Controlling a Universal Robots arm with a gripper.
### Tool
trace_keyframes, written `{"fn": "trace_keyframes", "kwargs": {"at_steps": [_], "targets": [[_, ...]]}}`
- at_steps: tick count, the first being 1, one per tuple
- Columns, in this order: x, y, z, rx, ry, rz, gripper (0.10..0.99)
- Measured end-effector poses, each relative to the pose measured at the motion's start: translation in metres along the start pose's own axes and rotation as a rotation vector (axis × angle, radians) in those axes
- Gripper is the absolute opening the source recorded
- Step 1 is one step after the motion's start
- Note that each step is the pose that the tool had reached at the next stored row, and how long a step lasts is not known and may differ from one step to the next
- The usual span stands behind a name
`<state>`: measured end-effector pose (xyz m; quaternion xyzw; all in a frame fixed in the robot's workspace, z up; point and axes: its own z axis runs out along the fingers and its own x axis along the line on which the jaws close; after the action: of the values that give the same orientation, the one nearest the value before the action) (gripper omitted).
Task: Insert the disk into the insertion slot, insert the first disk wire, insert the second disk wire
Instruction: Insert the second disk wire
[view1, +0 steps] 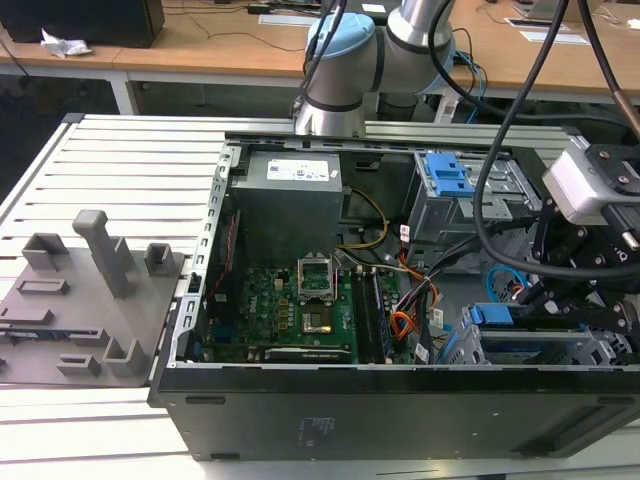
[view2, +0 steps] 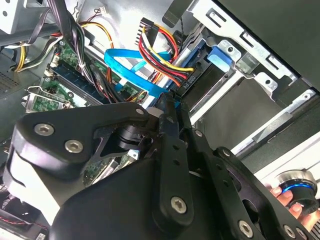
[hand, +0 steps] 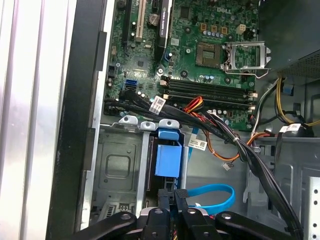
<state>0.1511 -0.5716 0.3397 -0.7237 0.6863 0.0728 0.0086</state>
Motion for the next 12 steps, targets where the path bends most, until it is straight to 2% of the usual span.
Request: {"fn": "trace_keyframes", "kwargs": {"at_steps": [8, 9, 10, 12], "targets": [[0.0002, -0.0001, 0.0009, 0.0, -0.0001, 0.0, 0.173], [0.0002, -0.0001, 0.0007, 0.0, 0.0, 0.0, 0.235], [0.0, 0.0001, -0.0007, 0.0, -0.0001, 0.0, 0.235], [-0.0012, 0.0009, -0.0105, 0.0, -0.0001, 0.0, 0.235]]}}
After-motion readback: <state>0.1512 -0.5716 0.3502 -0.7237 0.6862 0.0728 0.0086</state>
